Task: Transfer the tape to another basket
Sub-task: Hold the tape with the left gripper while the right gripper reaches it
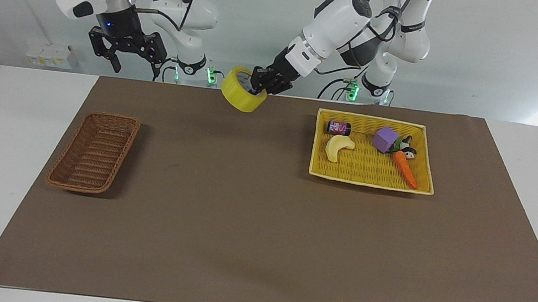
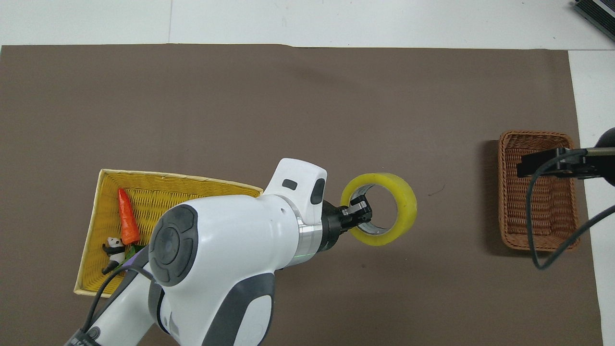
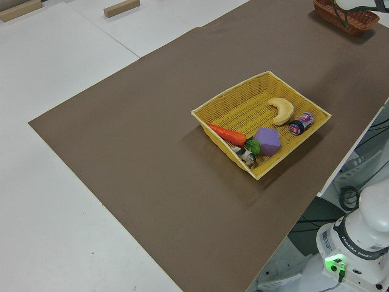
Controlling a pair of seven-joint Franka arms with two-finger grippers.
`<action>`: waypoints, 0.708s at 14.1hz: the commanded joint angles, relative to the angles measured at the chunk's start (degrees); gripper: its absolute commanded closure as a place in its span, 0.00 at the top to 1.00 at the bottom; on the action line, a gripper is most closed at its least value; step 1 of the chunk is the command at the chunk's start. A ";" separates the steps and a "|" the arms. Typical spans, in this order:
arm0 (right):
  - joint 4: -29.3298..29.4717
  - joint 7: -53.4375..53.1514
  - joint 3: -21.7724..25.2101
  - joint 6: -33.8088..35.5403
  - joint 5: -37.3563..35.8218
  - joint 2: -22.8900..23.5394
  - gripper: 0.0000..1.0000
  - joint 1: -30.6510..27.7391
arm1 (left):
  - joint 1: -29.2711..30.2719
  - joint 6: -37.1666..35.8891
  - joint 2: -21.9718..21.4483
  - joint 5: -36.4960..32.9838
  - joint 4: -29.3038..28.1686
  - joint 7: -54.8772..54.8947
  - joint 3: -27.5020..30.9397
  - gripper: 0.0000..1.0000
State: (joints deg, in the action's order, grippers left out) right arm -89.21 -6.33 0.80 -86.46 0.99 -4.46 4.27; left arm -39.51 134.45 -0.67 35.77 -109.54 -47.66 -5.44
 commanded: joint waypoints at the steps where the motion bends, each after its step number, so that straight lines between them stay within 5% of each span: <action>1: 0.00 2.45 -0.18 -0.37 0.95 -0.11 1.00 -0.41 | -0.74 0.20 -0.38 0.88 0.12 -0.51 0.70 0.00; 4: -0.43 2.64 -1.23 -1.07 3.99 -1.08 1.00 0.39 | -0.74 0.20 -0.38 0.88 0.12 -0.51 0.70 0.00; 7: -2.53 -5.68 -0.45 -2.04 26.12 -0.64 1.00 -3.12 | -0.66 -0.15 -0.38 0.88 0.12 -0.51 0.70 0.00; 10: -4.74 -3.80 -1.06 -3.98 35.01 -0.38 1.00 -2.25 | -0.66 -0.16 -0.38 0.88 0.12 -0.42 0.70 0.00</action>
State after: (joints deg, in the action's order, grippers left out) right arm -91.18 -10.90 0.57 -88.30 30.04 -4.43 2.04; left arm -39.51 134.40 -0.67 35.77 -109.59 -47.66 -5.42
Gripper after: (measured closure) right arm 0.000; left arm 0.780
